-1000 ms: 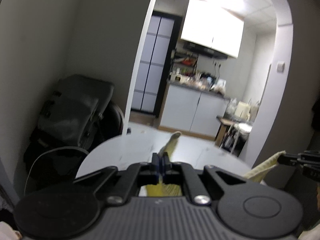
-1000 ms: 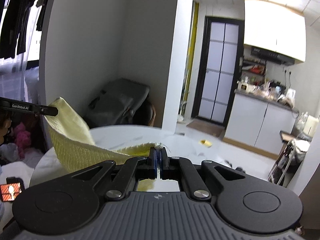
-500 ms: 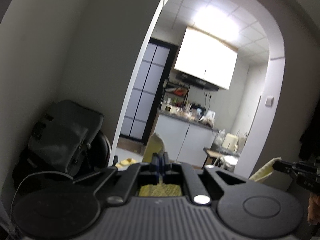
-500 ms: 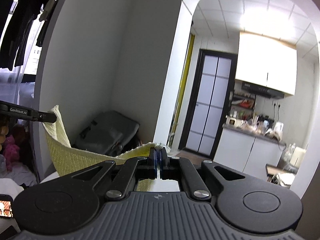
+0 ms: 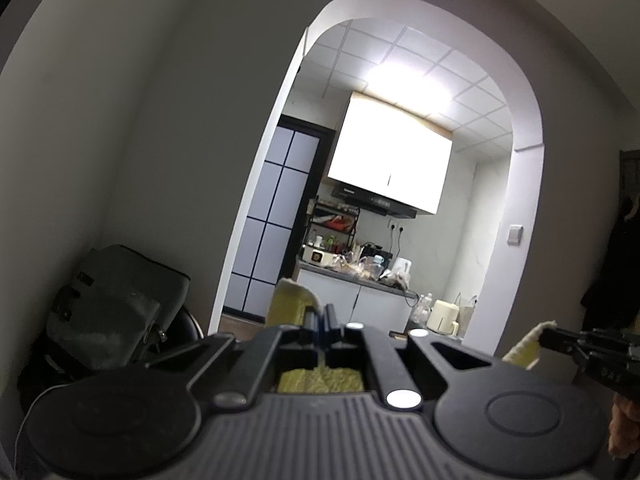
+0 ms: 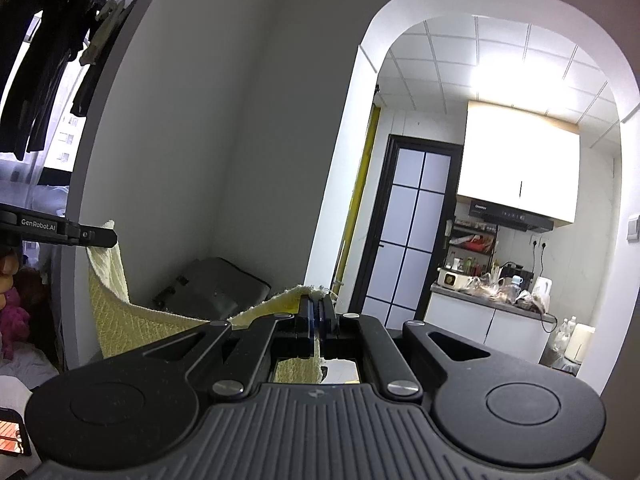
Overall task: Fold towel
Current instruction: 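Hold the yellow towel raised high between both closed grippers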
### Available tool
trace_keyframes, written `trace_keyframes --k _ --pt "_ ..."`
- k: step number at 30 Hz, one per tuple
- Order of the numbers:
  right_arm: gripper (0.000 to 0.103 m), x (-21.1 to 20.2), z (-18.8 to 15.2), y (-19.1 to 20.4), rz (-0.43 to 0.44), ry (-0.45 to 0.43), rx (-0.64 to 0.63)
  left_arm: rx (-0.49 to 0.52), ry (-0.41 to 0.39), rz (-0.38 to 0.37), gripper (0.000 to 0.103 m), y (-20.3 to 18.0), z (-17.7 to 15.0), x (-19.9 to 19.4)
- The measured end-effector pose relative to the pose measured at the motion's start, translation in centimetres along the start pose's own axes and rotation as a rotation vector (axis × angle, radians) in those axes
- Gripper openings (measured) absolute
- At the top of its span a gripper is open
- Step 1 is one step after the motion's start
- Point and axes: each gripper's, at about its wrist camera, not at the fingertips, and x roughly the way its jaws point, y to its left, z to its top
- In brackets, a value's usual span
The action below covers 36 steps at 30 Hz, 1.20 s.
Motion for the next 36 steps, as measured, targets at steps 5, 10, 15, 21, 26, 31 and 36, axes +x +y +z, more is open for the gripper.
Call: trace_keyframes --k 5,10,15,21,26,31,36 --pt "0.003 -1.9 0.6 0.4 -0.006 -0.029 -0.005 0.016 -0.026 -0.013 0.003 -0.7 0.4 -1.6" --pt "0.003 -4.0 0.9 0.8 -0.016 -0.065 -0.001 0.040 -0.053 -0.027 0.003 -1.6 0.9 -3.2" --pt "0.003 -6.0 0.9 1.1 -0.024 -0.088 0.009 0.047 -0.075 -0.036 0.003 -2.3 1.1 -4.4" --pt "0.003 -7.1 -0.1 1.5 -0.033 -0.074 0.016 0.039 -0.063 -0.038 0.003 -2.7 0.1 -4.8" --pt "0.003 -6.2 -0.9 1.1 -0.036 -0.041 0.027 0.026 -0.033 -0.037 0.003 -2.5 -0.8 -3.8" --pt "0.003 -4.2 -1.7 0.4 -0.040 -0.013 0.049 0.017 -0.001 -0.028 0.003 -1.9 -1.2 -2.0" --pt "0.003 -1.5 -2.1 -0.8 -0.035 0.016 0.064 0.010 0.023 -0.013 0.003 -1.0 -1.3 0.3"
